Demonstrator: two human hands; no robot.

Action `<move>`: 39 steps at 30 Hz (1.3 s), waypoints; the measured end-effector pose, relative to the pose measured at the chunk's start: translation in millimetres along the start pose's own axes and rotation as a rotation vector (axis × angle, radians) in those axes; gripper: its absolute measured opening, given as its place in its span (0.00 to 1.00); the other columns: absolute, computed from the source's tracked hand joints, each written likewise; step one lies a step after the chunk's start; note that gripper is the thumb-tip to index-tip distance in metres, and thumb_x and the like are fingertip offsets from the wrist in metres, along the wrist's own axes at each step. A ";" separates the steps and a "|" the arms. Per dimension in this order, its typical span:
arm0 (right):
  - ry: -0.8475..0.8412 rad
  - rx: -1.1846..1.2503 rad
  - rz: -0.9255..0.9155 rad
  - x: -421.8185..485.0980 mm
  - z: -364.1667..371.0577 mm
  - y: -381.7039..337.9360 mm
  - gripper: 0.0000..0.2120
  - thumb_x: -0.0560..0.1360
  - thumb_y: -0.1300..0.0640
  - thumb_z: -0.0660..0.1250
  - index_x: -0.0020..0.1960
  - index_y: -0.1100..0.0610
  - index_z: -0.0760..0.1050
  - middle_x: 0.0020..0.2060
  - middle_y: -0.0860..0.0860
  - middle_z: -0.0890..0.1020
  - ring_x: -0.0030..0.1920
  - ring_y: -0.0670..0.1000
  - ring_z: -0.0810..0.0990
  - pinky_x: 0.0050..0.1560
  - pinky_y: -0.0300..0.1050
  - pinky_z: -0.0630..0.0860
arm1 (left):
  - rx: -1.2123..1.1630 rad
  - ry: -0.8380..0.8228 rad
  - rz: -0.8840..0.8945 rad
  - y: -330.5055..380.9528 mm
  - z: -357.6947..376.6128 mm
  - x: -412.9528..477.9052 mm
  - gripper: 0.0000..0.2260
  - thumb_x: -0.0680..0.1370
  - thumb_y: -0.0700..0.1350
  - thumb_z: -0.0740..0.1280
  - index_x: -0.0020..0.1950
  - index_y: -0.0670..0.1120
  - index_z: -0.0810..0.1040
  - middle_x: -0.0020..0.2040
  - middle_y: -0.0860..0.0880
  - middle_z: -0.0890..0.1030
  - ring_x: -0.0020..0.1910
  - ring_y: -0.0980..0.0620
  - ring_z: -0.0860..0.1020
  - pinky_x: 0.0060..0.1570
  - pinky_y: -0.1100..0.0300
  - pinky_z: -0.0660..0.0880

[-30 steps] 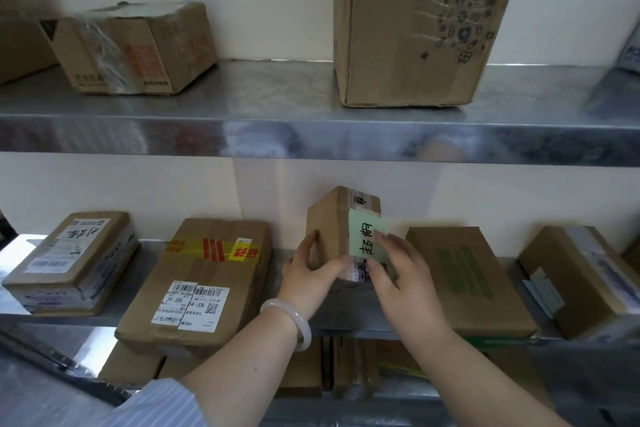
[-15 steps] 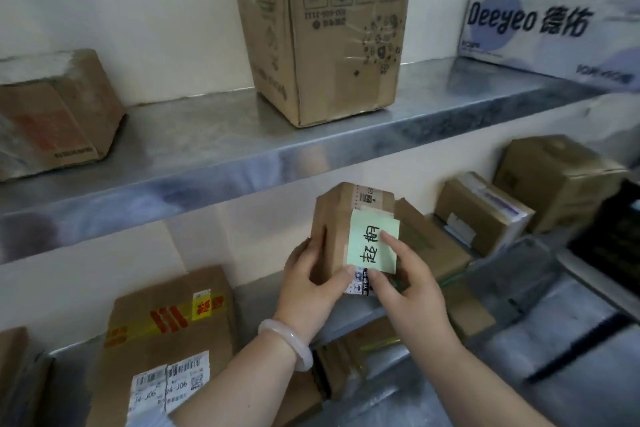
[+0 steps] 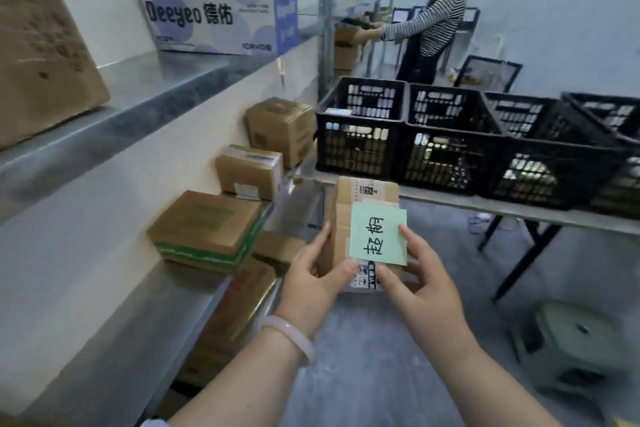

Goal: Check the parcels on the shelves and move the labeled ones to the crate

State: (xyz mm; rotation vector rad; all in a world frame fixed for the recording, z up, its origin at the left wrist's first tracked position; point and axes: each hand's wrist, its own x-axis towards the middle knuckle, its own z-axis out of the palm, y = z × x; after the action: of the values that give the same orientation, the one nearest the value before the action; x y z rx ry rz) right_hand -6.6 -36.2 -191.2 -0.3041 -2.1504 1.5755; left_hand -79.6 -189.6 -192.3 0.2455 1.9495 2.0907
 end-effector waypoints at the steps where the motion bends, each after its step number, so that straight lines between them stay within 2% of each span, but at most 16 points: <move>1: 0.055 -0.020 -0.002 -5.0 -21.6 -0.5 0.29 0.72 0.55 0.74 0.67 0.36 0.68 0.63 0.43 0.76 0.59 0.42 0.77 0.58 0.46 0.77 | -0.010 -0.060 -0.006 3.2 20.8 -0.8 0.29 0.68 0.49 0.78 0.64 0.66 0.72 0.65 0.50 0.79 0.62 0.55 0.78 0.63 0.51 0.76; 3: 0.149 -0.047 -0.008 -16.6 -64.7 -5.5 0.30 0.72 0.54 0.74 0.67 0.34 0.67 0.63 0.40 0.75 0.59 0.40 0.77 0.54 0.37 0.77 | -0.028 -0.178 -0.009 11.3 63.5 -4.1 0.26 0.73 0.42 0.76 0.64 0.64 0.72 0.62 0.52 0.81 0.60 0.55 0.79 0.62 0.53 0.77; 5: 0.247 -0.055 -0.007 -31.0 -107.8 -9.9 0.29 0.70 0.50 0.74 0.66 0.32 0.66 0.63 0.38 0.75 0.58 0.39 0.76 0.50 0.31 0.75 | -0.048 -0.288 -0.013 20.8 105.5 -9.3 0.27 0.74 0.40 0.73 0.68 0.60 0.72 0.59 0.55 0.82 0.59 0.55 0.80 0.60 0.55 0.78; 8: 0.403 -0.115 0.009 -55.8 -173.0 -11.9 0.31 0.68 0.45 0.72 0.67 0.33 0.65 0.64 0.37 0.74 0.59 0.37 0.76 0.51 0.34 0.75 | -0.059 -0.459 -0.006 29.4 174.7 -18.5 0.29 0.74 0.39 0.73 0.72 0.55 0.70 0.59 0.56 0.83 0.59 0.52 0.81 0.60 0.51 0.78; 11: 0.544 -0.177 0.032 -84.7 -239.2 -10.4 0.32 0.66 0.41 0.70 0.66 0.30 0.62 0.64 0.35 0.73 0.59 0.35 0.74 0.54 0.35 0.75 | -0.033 -0.612 0.027 32.2 251.5 -34.1 0.29 0.74 0.39 0.73 0.72 0.56 0.70 0.58 0.57 0.83 0.58 0.53 0.81 0.57 0.54 0.79; 14: 0.663 -0.292 0.099 -120.0 -306.4 -4.8 0.33 0.64 0.29 0.67 0.67 0.27 0.60 0.66 0.34 0.69 0.62 0.35 0.71 0.61 0.47 0.74 | -0.027 -0.743 0.021 32.1 326.4 -59.3 0.28 0.75 0.41 0.72 0.72 0.58 0.70 0.57 0.60 0.83 0.58 0.56 0.81 0.55 0.57 0.80; 16: 0.734 -0.359 0.147 -147.7 -347.0 -2.1 0.37 0.63 0.24 0.65 0.69 0.26 0.58 0.68 0.33 0.67 0.66 0.37 0.69 0.64 0.50 0.73 | -0.022 -0.848 -0.010 31.4 374.6 -82.4 0.28 0.75 0.41 0.72 0.73 0.57 0.70 0.55 0.59 0.84 0.56 0.55 0.82 0.51 0.59 0.81; 19: 0.826 -0.437 0.205 -190.2 -396.3 -3.6 0.35 0.69 0.34 0.69 0.71 0.27 0.55 0.68 0.28 0.62 0.69 0.34 0.62 0.69 0.46 0.66 | -0.021 -0.998 -0.034 32.0 442.2 -122.4 0.28 0.76 0.39 0.72 0.73 0.56 0.70 0.49 0.62 0.85 0.51 0.57 0.83 0.42 0.64 0.80; 21: 0.878 -0.498 0.261 -217.0 -421.9 -4.4 0.35 0.72 0.40 0.70 0.69 0.25 0.52 0.65 0.23 0.58 0.66 0.29 0.59 0.68 0.40 0.61 | -0.028 -1.078 -0.064 31.3 480.0 -147.9 0.26 0.77 0.39 0.71 0.71 0.57 0.71 0.45 0.64 0.85 0.47 0.60 0.84 0.37 0.67 0.78; 23: 0.950 -0.530 0.339 -241.7 -443.0 -2.5 0.37 0.72 0.41 0.70 0.71 0.27 0.51 0.67 0.27 0.58 0.66 0.31 0.57 0.67 0.40 0.59 | -0.021 -1.141 -0.111 25.4 511.8 -167.5 0.25 0.77 0.39 0.70 0.71 0.56 0.71 0.47 0.61 0.85 0.47 0.58 0.84 0.41 0.64 0.80; 26: 1.054 -0.510 0.418 -269.9 -461.7 2.7 0.38 0.71 0.39 0.70 0.72 0.28 0.51 0.72 0.32 0.58 0.69 0.35 0.59 0.70 0.43 0.61 | 0.031 -1.268 -0.153 17.1 546.5 -189.3 0.23 0.77 0.43 0.71 0.68 0.61 0.73 0.54 0.56 0.85 0.53 0.54 0.83 0.57 0.51 0.79; 29: 1.129 -0.496 0.485 -293.8 -475.7 8.6 0.36 0.68 0.36 0.68 0.68 0.24 0.50 0.71 0.32 0.59 0.70 0.36 0.59 0.69 0.41 0.62 | 0.092 -1.387 -0.176 12.4 583.4 -212.9 0.23 0.76 0.46 0.71 0.68 0.64 0.73 0.56 0.57 0.84 0.54 0.55 0.83 0.60 0.49 0.77; 32: 1.225 -0.493 0.530 -314.5 -492.4 8.1 0.37 0.66 0.34 0.67 0.69 0.26 0.51 0.70 0.32 0.61 0.71 0.38 0.60 0.71 0.43 0.62 | 0.128 -1.510 -0.223 3.6 619.6 -239.7 0.23 0.76 0.46 0.72 0.67 0.63 0.74 0.57 0.57 0.84 0.57 0.54 0.82 0.62 0.49 0.76; 34: 1.308 -0.518 0.563 -329.1 -504.9 7.7 0.37 0.69 0.38 0.69 0.70 0.28 0.52 0.68 0.29 0.61 0.71 0.38 0.61 0.73 0.48 0.62 | 0.169 -1.594 -0.226 -5.4 641.2 -258.1 0.23 0.75 0.47 0.72 0.68 0.63 0.73 0.58 0.58 0.83 0.58 0.56 0.80 0.61 0.52 0.76; 37: 1.440 -0.547 0.652 -350.7 -516.7 6.0 0.39 0.69 0.38 0.70 0.73 0.29 0.51 0.71 0.32 0.61 0.72 0.39 0.60 0.73 0.52 0.62 | 0.233 -1.691 -0.253 -9.3 666.6 -285.2 0.23 0.76 0.47 0.71 0.69 0.63 0.71 0.57 0.59 0.83 0.52 0.62 0.80 0.45 0.65 0.76; 39: 1.507 -0.585 0.731 -365.7 -520.6 5.6 0.41 0.69 0.38 0.70 0.74 0.30 0.50 0.74 0.38 0.60 0.73 0.40 0.59 0.73 0.53 0.62 | 0.305 -1.758 -0.264 -14.9 683.5 -304.7 0.25 0.75 0.48 0.72 0.70 0.62 0.70 0.57 0.57 0.82 0.53 0.59 0.80 0.50 0.61 0.78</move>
State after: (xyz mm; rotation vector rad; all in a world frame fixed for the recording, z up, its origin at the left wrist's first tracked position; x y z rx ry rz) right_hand 562.4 246.1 -153.7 -1.8665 -1.1246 0.4004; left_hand 419.3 365.3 -134.5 1.2291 0.9445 0.6265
